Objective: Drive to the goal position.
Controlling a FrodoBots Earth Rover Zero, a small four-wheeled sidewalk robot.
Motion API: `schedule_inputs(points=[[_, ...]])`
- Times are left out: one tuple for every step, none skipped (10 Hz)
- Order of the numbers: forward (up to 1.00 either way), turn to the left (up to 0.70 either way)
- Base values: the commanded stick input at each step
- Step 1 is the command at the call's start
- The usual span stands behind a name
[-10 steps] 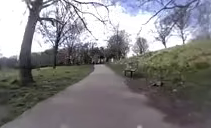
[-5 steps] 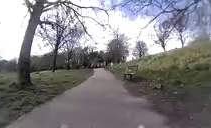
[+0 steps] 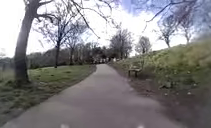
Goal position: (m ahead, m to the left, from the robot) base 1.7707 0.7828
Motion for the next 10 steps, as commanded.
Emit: schedule_inputs(points=[[0.00,0.00],[0.00,0.00],[0.00,0.00],[0.00,0.00],[0.00,0.00],[0.00,0.00],[0.12,0.00],[0.65,0.01],[0.85,0.01],[0.85,0.01]])
